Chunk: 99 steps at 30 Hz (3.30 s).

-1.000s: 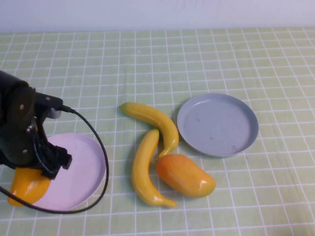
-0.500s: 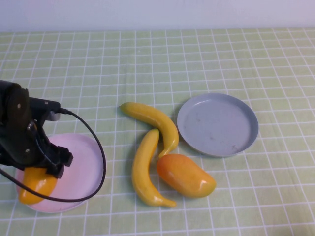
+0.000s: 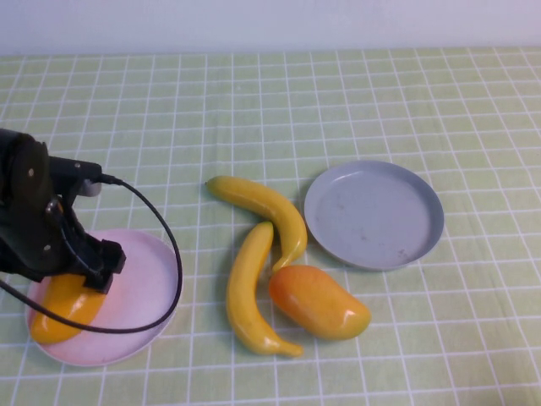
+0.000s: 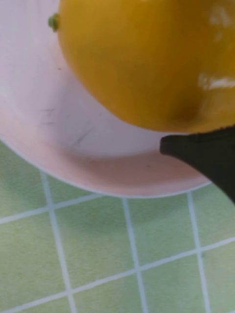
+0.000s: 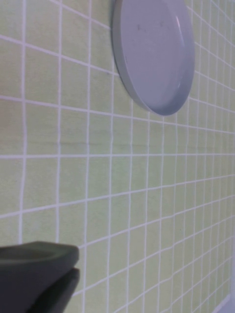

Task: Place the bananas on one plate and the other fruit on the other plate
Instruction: Put one type of fruit in the left plate

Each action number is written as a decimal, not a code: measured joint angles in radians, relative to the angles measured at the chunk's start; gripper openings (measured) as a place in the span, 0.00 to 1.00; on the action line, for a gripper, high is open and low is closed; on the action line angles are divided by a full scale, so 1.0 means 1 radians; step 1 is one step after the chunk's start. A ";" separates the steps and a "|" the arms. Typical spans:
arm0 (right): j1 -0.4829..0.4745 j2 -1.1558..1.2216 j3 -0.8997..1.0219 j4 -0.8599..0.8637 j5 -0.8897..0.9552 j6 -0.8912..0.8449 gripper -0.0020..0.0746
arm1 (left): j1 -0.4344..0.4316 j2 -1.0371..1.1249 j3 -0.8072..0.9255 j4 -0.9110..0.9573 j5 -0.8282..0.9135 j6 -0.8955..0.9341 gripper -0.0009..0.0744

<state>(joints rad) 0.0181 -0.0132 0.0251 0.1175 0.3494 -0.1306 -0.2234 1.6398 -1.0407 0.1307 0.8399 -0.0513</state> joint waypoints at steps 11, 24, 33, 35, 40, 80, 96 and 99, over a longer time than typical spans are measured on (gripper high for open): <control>0.000 0.000 0.000 0.000 0.000 0.000 0.00 | -0.070 0.000 -0.260 -0.085 0.222 -0.006 0.89; 0.000 0.000 0.000 0.000 0.000 0.000 0.00 | -0.498 0.000 -0.303 -0.113 0.186 0.622 0.79; 0.000 0.000 0.000 0.000 0.000 0.000 0.00 | -0.603 0.002 -0.303 -0.204 0.069 1.097 0.76; 0.000 0.000 0.000 0.000 0.000 0.000 0.00 | -0.603 0.014 -0.303 -0.209 0.069 1.175 0.76; 0.000 0.000 0.000 0.000 0.000 0.000 0.00 | -0.603 0.073 -0.303 -0.235 0.068 1.311 0.75; 0.000 0.000 0.000 0.000 0.000 0.000 0.00 | -0.603 0.259 -0.303 -0.404 -0.051 1.599 0.80; 0.000 0.000 0.000 0.000 0.000 0.000 0.00 | -0.603 0.298 -0.303 -0.336 -0.088 1.599 0.72; 0.000 0.000 0.000 0.000 0.000 0.000 0.00 | -0.603 0.298 -0.303 -0.336 -0.088 1.599 0.72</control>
<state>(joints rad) 0.0181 -0.0132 0.0251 0.1175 0.3494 -0.1306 -0.8267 1.9378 -1.3439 -0.2051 0.7516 1.5476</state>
